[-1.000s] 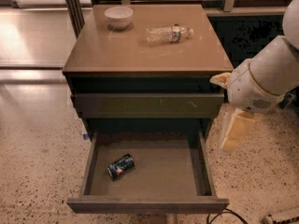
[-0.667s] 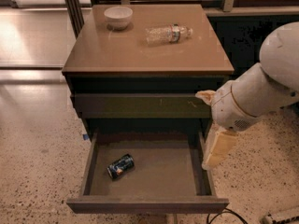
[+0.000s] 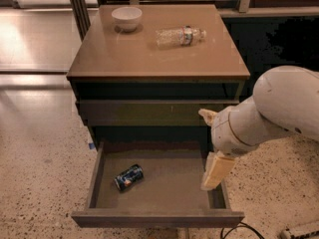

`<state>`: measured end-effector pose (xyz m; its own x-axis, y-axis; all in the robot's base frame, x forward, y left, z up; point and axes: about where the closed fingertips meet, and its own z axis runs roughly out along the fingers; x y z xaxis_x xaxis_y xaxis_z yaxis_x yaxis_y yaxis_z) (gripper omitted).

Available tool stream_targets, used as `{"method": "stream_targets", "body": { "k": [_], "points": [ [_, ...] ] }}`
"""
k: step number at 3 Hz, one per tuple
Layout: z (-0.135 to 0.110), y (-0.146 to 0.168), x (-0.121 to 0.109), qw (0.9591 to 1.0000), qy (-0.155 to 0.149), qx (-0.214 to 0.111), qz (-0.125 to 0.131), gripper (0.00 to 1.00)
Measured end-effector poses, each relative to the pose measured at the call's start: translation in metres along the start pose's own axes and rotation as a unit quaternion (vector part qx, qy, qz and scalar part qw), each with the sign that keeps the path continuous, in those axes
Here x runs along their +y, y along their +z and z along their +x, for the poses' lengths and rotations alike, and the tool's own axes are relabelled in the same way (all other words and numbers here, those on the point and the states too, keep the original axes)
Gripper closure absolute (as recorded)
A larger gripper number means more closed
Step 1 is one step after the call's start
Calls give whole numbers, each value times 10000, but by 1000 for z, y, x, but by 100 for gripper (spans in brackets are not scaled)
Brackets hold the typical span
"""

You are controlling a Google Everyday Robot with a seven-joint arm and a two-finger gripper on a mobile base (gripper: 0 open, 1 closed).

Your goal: Pick pepsi can from middle drawer and place on counter

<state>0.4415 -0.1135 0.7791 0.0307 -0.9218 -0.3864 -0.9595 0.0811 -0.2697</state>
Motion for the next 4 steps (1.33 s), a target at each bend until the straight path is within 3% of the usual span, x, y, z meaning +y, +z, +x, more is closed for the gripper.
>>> {"method": "stream_targets", "body": {
  "k": [1,2,3,4],
  "points": [
    [0,-1,0,10000,-3,-3,12,0],
    [4,25,-5,9985,-154,-522,93,0],
    [6,59,-9,9964,-453,-710,33,0],
    [1,125,-12,9943,-897,-578,-53,0]
  ]
}}
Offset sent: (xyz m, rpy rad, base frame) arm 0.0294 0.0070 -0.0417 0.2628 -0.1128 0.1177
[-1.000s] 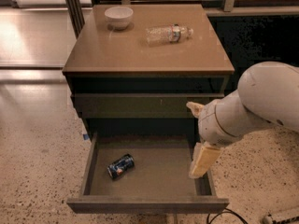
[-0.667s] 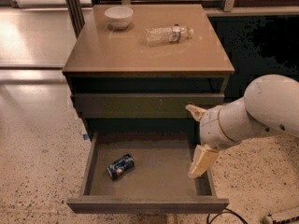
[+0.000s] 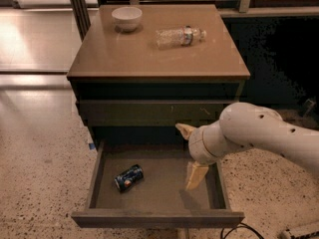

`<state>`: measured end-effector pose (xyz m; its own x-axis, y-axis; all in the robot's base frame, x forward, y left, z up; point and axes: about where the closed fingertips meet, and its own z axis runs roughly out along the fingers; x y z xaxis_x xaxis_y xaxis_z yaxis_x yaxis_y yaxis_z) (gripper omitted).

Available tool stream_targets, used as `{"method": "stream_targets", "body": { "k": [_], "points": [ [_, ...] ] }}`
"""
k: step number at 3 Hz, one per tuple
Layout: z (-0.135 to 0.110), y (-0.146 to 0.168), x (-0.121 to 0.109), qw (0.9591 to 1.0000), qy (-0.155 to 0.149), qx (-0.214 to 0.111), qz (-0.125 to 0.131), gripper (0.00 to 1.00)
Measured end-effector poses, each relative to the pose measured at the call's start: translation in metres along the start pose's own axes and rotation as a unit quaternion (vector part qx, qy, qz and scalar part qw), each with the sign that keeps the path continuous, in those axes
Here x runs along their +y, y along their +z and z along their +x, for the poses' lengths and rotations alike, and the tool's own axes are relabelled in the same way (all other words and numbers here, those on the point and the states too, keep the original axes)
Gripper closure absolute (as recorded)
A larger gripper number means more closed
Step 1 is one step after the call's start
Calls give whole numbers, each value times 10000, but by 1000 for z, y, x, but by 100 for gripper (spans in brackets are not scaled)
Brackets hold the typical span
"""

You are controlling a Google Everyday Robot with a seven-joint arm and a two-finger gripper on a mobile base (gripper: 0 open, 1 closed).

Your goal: Pick pepsi can from middle drawer and place on counter

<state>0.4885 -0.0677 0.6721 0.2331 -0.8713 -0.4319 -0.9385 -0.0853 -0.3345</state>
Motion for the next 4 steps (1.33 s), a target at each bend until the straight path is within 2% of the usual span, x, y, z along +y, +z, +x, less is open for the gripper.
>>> {"method": "stream_targets", "body": {
  "k": [1,2,4],
  "points": [
    [-2,44,-4,9996,-250,141,-22,0],
    [-2,44,-4,9996,-252,139,-22,0],
    [-19,105,-16,9970,-742,-200,-89,0]
  ]
}}
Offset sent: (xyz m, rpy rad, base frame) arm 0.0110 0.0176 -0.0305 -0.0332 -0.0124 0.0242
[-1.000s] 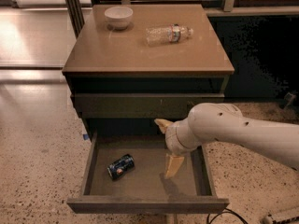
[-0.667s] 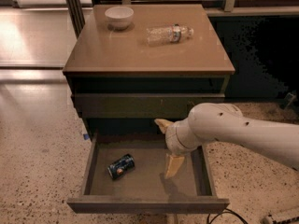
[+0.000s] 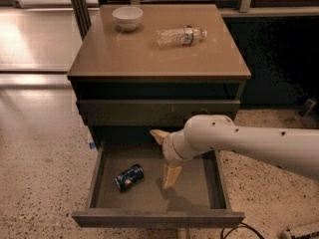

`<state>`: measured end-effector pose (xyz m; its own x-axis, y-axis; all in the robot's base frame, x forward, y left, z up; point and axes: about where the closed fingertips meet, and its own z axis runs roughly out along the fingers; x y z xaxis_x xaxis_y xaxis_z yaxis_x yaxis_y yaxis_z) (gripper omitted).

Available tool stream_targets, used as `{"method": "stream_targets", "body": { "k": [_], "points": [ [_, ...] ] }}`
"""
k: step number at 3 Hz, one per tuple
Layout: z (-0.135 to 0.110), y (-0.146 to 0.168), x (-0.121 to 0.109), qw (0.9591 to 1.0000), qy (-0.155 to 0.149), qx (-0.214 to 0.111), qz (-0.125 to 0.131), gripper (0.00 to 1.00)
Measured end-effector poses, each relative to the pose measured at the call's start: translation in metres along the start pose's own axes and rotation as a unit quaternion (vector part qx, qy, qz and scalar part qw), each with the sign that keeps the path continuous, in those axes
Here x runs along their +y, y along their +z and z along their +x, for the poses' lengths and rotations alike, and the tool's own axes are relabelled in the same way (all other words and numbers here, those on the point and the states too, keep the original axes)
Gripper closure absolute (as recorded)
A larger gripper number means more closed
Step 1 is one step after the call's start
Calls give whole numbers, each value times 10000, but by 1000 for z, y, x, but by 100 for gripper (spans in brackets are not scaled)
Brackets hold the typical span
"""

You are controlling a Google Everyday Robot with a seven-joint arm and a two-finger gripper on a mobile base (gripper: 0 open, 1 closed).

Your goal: Pick pepsi can from middle drawer and place on counter

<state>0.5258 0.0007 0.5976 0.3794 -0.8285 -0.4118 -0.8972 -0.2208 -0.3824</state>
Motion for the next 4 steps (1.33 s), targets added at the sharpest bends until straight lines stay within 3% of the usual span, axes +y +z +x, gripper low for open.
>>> {"method": "stream_targets", "body": {
  "k": [1,2,4],
  "points": [
    [-9,52,2,9998,-107,-182,61,0],
    [-19,116,28,9999,98,52,-114,0],
    [-17,123,28,9999,98,-70,-117,0]
  ]
}}
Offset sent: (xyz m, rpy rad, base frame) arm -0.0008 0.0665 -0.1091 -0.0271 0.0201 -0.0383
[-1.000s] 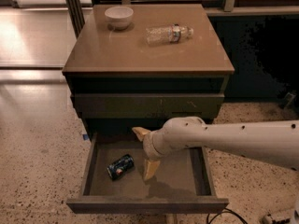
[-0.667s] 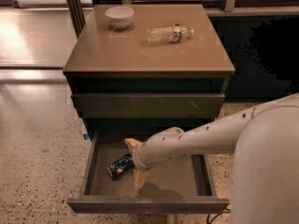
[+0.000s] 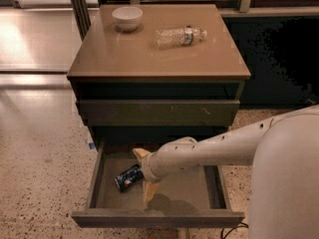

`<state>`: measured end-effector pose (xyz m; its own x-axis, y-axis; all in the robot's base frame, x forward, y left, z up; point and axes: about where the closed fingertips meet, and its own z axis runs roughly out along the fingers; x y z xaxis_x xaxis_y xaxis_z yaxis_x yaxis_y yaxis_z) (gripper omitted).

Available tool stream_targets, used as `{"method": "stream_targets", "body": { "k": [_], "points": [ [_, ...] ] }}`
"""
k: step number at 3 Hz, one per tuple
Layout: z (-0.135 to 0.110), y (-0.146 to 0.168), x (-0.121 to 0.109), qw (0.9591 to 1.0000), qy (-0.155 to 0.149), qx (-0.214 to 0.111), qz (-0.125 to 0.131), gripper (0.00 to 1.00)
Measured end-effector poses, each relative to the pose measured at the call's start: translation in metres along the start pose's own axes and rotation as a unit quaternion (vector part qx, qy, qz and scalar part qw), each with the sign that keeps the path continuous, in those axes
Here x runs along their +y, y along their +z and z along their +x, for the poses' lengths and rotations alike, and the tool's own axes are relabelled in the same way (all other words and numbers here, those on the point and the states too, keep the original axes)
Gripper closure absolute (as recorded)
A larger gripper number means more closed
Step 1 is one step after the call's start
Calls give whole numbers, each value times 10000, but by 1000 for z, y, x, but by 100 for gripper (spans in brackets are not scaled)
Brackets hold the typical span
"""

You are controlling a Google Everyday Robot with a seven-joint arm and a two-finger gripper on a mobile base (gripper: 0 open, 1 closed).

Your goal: Pick pepsi can from middle drawer and place on counter

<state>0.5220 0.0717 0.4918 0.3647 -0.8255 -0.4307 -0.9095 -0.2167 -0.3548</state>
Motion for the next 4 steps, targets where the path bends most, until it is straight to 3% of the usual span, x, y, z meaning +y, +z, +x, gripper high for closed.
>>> {"method": "stream_targets", "body": {
  "k": [2,3,4],
  "points": [
    [14,41,-17,9979,-226,-583,165,0],
    [24,64,-22,9933,-256,-1065,362,0],
    [25,69,-24,9931,-285,-1090,318,0]
  ]
}}
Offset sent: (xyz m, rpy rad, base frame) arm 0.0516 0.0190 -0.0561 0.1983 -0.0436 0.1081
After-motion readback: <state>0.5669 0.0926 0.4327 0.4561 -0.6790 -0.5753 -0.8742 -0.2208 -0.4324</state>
